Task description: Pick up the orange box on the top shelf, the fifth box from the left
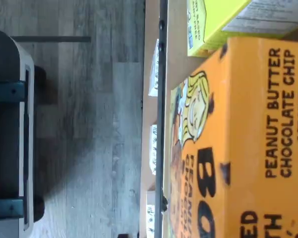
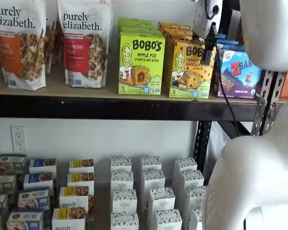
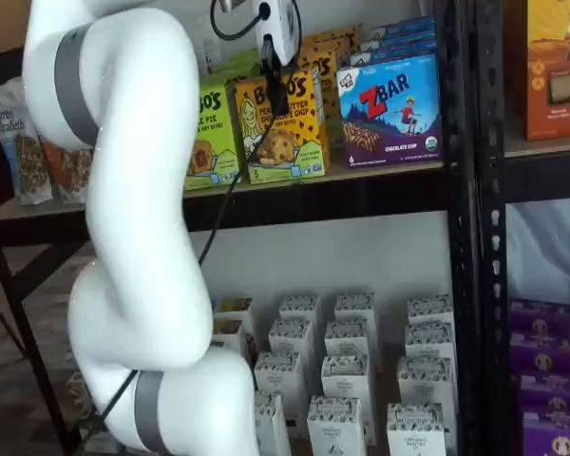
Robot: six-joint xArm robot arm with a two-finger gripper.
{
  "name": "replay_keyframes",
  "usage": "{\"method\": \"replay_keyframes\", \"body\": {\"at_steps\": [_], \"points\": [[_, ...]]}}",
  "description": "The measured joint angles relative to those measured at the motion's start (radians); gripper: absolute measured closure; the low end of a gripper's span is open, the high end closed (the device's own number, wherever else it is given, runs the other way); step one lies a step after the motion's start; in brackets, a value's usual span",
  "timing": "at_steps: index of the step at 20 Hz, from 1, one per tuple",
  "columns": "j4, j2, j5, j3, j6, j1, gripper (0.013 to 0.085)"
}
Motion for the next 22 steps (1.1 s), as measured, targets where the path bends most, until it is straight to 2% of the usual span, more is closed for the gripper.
{"method": "replay_keyframes", "body": {"at_steps": [5, 6, 7, 8, 9, 10, 13, 15, 18, 19, 22], "points": [[0.004, -0.006, -0.011, 0.010, -0.001, -0.002, 0.0130], [0.006, -0.007, -0.013, 0.012, -0.002, -0.003, 0.0170], [0.007, -0.008, -0.014, 0.013, -0.002, -0.003, 0.0170], [0.008, -0.009, -0.014, 0.013, -0.003, -0.004, 0.0210], [0.009, -0.009, -0.015, 0.014, -0.003, -0.004, 0.0210], [0.010, -0.010, -0.015, 0.015, -0.004, -0.005, 0.0250], [0.011, -0.012, -0.017, 0.017, -0.006, -0.007, 0.0290], [0.017, -0.012, -0.015, 0.016, -0.008, -0.011, 0.0370], [0.022, -0.011, -0.012, 0.014, -0.010, -0.013, 0.0410], [0.023, -0.011, -0.011, 0.013, -0.010, -0.014, 0.0450], [0.023, -0.007, -0.002, 0.006, -0.011, -0.015, 0.0450]]}}
